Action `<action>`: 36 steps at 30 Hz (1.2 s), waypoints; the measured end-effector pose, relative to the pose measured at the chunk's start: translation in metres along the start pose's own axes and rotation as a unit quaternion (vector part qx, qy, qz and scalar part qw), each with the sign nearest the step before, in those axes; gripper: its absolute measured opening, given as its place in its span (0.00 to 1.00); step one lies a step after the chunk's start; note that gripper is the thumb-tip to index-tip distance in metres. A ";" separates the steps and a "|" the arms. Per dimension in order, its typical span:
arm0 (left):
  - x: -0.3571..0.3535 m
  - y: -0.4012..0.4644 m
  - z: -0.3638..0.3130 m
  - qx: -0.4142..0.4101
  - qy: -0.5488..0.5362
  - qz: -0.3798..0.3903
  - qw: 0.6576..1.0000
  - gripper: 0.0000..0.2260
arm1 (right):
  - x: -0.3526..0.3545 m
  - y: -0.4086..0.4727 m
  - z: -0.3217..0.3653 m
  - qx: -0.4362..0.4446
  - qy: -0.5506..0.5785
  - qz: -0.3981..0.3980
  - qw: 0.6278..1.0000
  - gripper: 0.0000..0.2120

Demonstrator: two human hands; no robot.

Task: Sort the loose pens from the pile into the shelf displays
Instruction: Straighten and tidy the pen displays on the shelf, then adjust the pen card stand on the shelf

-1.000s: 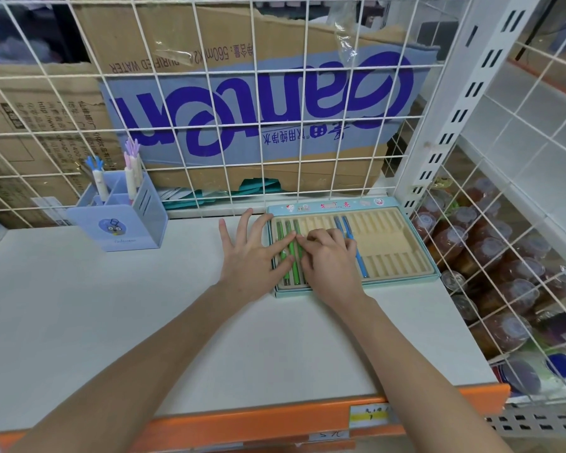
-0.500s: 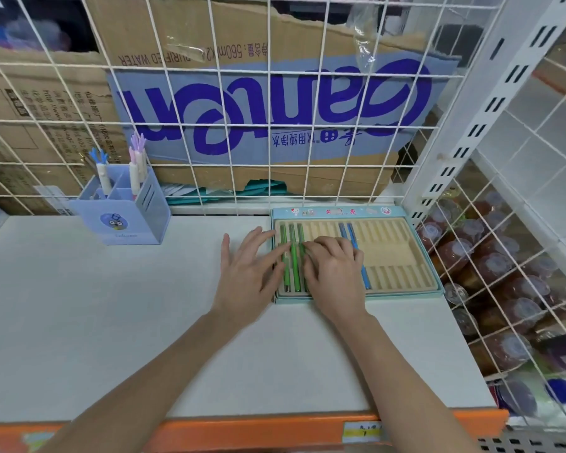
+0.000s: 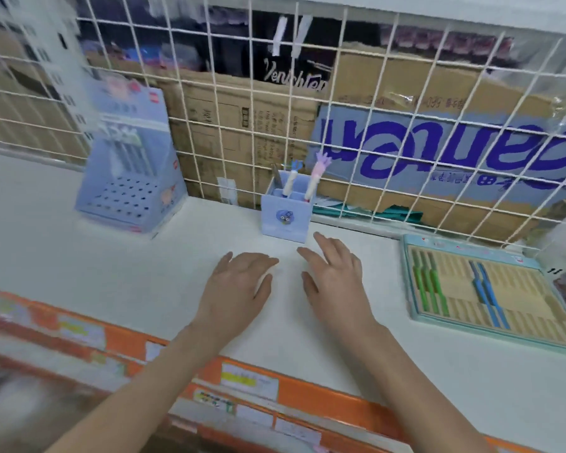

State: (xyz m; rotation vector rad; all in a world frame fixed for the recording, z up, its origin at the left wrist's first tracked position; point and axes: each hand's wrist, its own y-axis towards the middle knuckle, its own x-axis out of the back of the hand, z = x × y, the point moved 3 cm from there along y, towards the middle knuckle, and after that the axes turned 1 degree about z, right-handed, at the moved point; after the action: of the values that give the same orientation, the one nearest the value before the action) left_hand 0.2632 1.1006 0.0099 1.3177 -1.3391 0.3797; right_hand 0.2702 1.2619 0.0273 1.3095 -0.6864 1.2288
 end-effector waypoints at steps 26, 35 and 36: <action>0.304 -0.287 0.361 0.427 0.215 -0.135 0.868 0.25 | -0.147 0.094 0.557 0.402 0.130 0.210 0.882 0.26; 0.352 -0.267 0.537 0.474 0.195 -0.111 0.852 0.25 | -0.225 0.239 0.664 0.357 0.136 0.238 0.893 0.28; 0.361 -0.264 0.559 0.475 0.204 -0.102 0.850 0.26 | -0.232 0.260 0.675 0.346 0.134 0.238 0.898 0.28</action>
State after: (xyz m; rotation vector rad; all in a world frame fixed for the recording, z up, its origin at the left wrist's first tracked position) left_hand 0.3222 0.3873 0.0309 2.0065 -0.6063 1.2035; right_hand 0.1332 0.5145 0.0387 1.5343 -0.3779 2.1470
